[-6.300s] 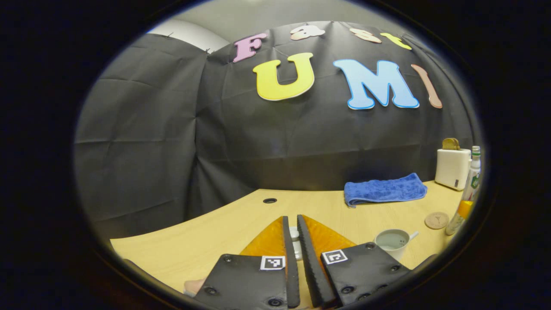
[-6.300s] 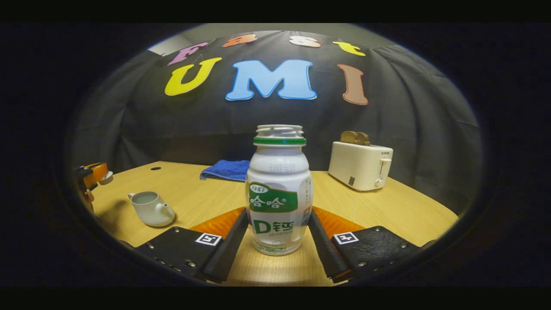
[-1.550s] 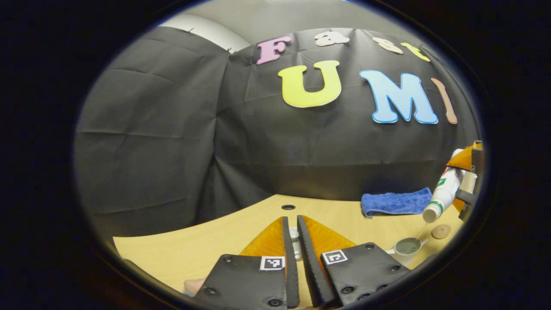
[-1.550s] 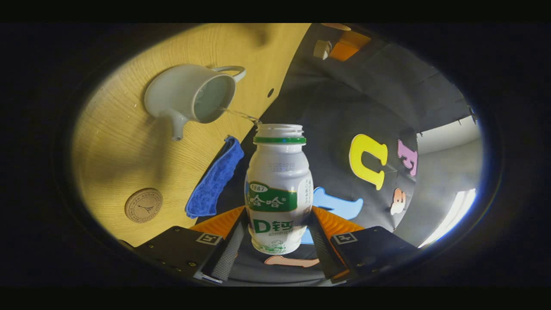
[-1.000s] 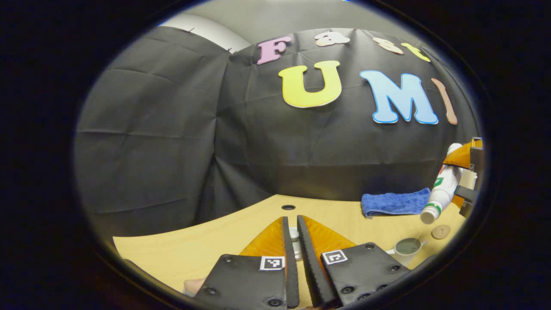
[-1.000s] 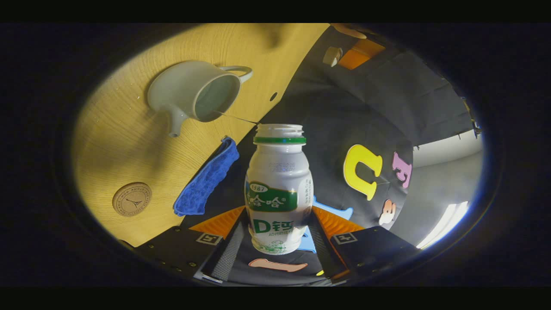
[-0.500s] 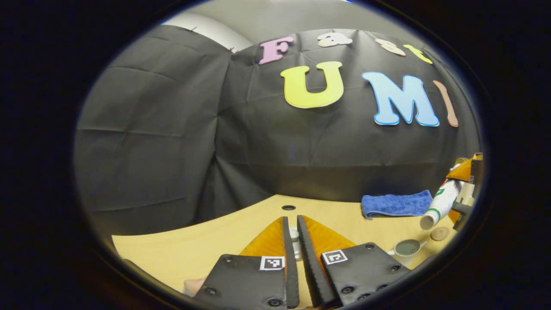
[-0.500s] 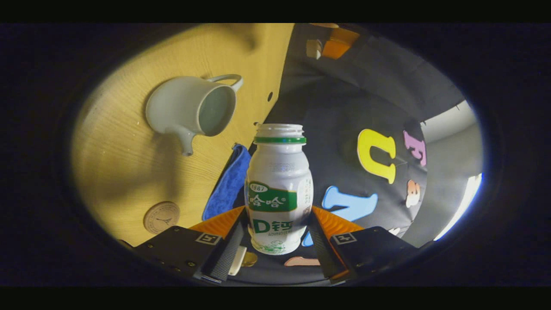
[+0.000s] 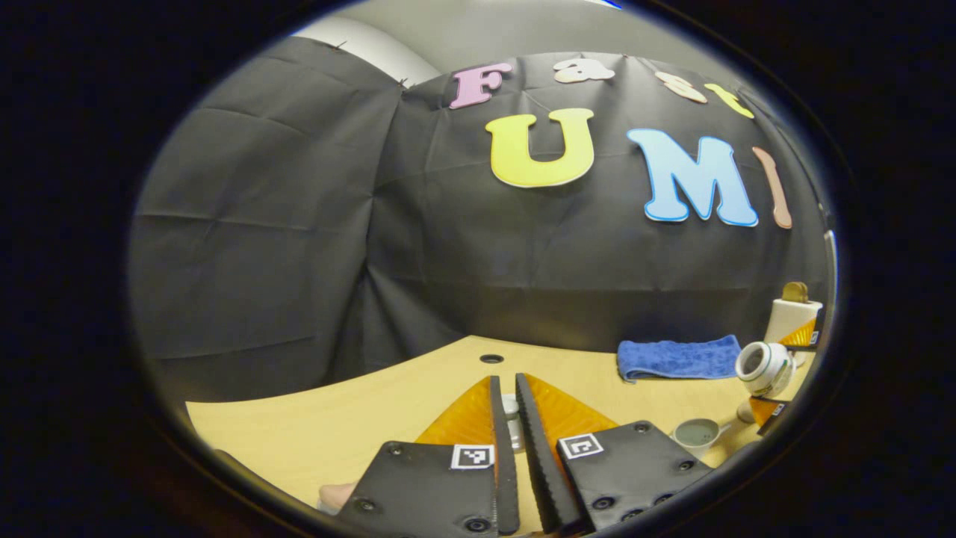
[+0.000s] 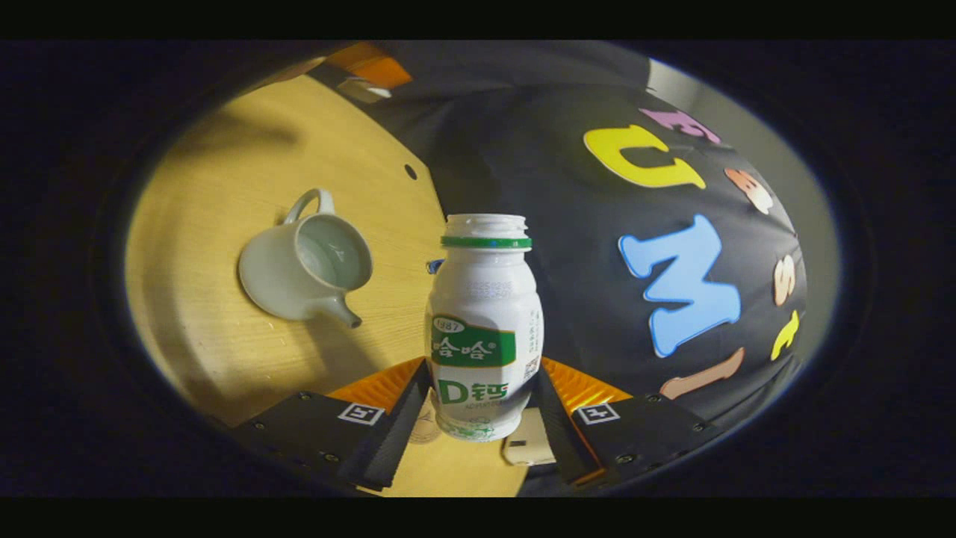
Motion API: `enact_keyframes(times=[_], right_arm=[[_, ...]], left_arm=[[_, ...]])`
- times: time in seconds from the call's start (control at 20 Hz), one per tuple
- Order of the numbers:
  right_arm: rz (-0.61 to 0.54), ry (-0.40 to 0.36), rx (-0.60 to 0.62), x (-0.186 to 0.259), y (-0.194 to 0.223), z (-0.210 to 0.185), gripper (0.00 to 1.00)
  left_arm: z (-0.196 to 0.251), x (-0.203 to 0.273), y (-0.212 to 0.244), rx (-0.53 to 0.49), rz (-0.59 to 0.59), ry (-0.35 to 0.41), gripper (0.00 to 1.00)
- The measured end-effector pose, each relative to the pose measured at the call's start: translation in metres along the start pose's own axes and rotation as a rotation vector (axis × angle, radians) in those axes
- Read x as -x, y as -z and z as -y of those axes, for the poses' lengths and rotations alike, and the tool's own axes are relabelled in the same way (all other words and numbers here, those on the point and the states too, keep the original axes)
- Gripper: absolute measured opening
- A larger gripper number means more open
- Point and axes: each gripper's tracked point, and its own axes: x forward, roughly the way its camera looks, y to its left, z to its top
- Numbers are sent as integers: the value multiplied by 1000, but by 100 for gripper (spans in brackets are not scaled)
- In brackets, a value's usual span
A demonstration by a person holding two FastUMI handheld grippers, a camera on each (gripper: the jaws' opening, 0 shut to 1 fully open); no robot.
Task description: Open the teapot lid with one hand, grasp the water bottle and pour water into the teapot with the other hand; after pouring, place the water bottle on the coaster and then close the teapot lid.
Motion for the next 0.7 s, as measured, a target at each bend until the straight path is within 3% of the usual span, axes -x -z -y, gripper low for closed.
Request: enact_keyframes(times=[0.15,0.6,0.65,0.7], right_arm=[[-1,-11,-186,3,-2,-4,79],[-71,-30,-570,8,37,-11,78],[-83,-25,-600,8,43,-9,78],[-90,-19,-628,4,47,-8,78]], left_arm=[[3,0,2,2,-7,18,64],[37,0,22,-29,-60,95,0],[42,2,22,-26,-59,106,18],[49,3,23,-15,-56,121,0]])
